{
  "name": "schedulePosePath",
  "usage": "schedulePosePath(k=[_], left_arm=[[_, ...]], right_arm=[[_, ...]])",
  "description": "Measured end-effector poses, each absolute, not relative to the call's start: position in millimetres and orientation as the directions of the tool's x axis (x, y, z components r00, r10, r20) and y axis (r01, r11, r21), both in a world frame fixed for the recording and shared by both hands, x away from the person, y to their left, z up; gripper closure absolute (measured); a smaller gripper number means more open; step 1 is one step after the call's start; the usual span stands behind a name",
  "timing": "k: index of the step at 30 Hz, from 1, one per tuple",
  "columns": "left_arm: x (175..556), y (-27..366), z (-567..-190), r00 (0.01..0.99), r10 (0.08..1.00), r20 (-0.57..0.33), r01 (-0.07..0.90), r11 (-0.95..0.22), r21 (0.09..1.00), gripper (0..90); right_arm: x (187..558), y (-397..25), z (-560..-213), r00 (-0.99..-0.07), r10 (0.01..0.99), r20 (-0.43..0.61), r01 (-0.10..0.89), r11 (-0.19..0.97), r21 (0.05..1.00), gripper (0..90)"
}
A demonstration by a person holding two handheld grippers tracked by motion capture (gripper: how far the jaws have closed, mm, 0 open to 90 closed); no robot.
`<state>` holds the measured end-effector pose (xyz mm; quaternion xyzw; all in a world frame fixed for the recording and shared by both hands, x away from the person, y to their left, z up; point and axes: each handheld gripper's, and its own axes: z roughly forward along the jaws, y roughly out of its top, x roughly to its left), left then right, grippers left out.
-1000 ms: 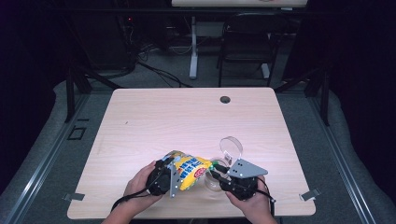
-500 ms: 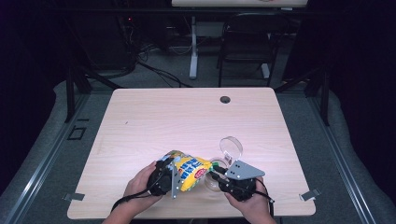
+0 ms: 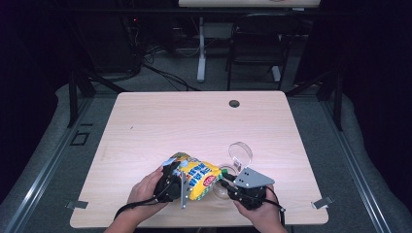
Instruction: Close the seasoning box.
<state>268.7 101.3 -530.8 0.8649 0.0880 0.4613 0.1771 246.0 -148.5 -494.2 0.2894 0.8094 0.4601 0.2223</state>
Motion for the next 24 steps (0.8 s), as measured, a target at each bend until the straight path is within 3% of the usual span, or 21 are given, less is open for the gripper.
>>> schedulePosePath(k=[24], left_arm=[[266.4,95.6,-523.2,0.481,0.224,0.848,-0.045,-0.959,0.279,58.0]], right_arm=[[244.2,-148.7,-495.8,-0.731,0.672,-0.120,0.256,0.432,0.865,79.7]])
